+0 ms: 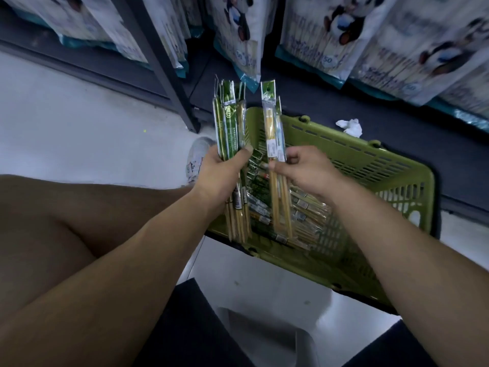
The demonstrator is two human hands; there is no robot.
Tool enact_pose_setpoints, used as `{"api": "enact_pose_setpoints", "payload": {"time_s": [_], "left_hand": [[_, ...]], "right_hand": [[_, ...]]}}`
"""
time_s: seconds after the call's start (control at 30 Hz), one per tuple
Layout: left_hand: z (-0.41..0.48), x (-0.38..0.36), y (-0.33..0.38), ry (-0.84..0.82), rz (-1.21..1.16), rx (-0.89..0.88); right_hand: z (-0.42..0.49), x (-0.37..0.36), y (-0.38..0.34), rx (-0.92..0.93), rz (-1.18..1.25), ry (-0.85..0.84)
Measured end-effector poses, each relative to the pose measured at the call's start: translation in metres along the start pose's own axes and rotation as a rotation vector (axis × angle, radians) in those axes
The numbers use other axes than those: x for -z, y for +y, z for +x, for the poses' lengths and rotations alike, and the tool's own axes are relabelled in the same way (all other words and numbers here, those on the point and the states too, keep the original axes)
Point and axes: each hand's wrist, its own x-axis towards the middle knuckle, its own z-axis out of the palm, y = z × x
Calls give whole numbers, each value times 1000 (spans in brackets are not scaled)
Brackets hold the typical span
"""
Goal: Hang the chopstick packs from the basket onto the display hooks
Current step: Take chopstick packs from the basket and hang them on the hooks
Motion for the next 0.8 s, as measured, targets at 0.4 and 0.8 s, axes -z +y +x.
{"api": "enact_pose_setpoints", "payload": {"time_s": [0.4, 0.8], "left_hand": [[-35, -38, 90, -263, -291, -136], [-67, -44, 220, -415, -91, -513]], "right_hand": [[-77, 44, -110, 290, 114, 157], [-123, 120, -225, 569, 232, 446]]}}
